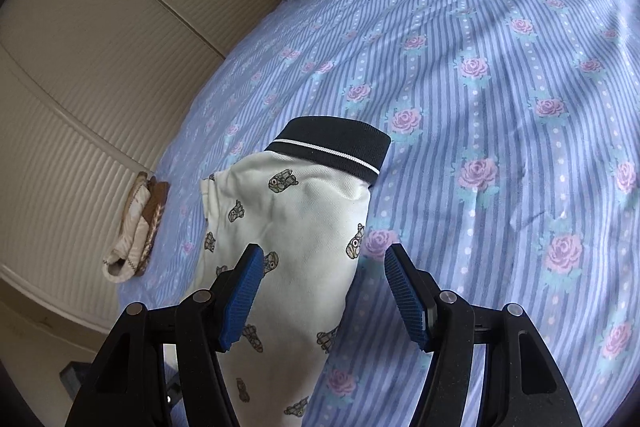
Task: Fold small clothes
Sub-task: 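Lower the right gripper onto the shirt collar and close on it, then lift the folded shirt by the collar with the right gripper and carry it toward the knitted item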
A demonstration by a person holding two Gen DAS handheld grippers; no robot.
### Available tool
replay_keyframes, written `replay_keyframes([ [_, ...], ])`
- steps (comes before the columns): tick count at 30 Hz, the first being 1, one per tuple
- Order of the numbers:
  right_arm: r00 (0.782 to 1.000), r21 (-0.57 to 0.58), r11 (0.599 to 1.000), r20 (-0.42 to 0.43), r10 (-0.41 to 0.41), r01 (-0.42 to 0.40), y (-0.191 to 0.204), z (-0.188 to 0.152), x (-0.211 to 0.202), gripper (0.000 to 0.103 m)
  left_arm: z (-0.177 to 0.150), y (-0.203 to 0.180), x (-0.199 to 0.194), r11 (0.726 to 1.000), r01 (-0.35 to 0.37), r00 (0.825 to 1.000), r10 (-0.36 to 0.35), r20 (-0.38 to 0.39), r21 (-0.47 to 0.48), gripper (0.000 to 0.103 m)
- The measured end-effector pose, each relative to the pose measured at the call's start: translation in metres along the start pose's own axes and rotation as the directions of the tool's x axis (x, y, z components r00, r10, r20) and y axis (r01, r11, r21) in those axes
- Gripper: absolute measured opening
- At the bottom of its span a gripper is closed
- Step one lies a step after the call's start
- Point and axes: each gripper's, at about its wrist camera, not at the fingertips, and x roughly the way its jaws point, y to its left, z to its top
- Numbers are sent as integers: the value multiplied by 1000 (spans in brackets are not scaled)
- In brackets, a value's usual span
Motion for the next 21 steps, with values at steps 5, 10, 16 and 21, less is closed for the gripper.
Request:
replay_keyframes([
  [5, 989, 63, 991, -71, 126, -122, -17, 12, 25, 64, 3, 2, 6, 999, 9, 1000, -9, -7, -35, 72],
  [10, 985, 7, 991, -112, 131, -131, -10, 24, 44, 64, 4, 6, 7, 997, 18, 1000, -18, 2, -72, 72],
  [16, 978, 15, 985, -118, 173, -173, -3, 30, 60, 65, 3, 12, 8, 991, 30, 999, -28, 20, -133, 72],
  [21, 975, 18, 982, -121, 188, -187, 2, 34, 66, 65, 2, 15, 6, 986, 64, 998, -59, 37, -154, 71],
])
